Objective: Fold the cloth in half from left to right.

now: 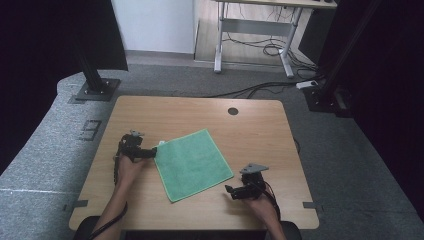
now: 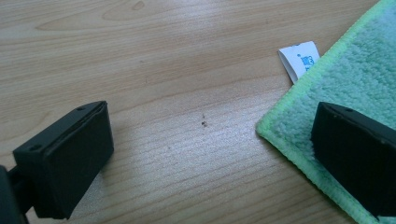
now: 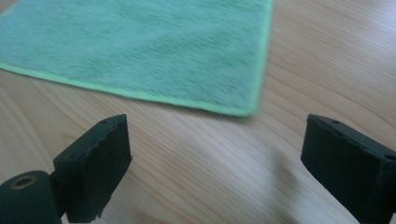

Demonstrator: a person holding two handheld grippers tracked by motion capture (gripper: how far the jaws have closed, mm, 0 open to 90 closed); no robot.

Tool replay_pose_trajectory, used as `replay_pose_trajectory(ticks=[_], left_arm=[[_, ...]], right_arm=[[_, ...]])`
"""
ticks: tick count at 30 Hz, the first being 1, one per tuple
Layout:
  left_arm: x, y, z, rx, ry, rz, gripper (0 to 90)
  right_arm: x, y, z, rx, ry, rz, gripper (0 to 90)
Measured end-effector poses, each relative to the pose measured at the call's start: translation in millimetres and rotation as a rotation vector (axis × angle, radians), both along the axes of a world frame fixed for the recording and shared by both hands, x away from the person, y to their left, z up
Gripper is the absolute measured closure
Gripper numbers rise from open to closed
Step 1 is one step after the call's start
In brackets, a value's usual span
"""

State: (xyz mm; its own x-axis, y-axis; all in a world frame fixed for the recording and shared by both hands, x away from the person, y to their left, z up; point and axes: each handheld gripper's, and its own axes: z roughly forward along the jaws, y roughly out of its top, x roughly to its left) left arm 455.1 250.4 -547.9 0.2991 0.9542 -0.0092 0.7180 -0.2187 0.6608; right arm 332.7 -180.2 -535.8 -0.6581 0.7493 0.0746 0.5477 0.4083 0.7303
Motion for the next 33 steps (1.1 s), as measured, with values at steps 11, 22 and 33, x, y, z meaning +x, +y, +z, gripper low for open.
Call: replay_pose_trajectory(ticks=[11, 22, 33], left_arm=[[-0.2, -0.2, -0.1, 0.000, -0.001, 0.003, 0.0], [-0.2, 0.0, 0.0, 0.002, 0.000, 0.001, 0.0], [-1.2, -0.9, -0.2, 0.000, -0.005, 0.008, 0.6]], right_arm=[[1.7, 46.6, 6.6, 0.025, 0.008, 0.146, 10.2], [-0.8, 97.6, 8.3, 0.006, 0.030, 0.277, 17.5], [-7.5, 143.6, 6.4, -0.006, 0.051, 0.409, 30.1]])
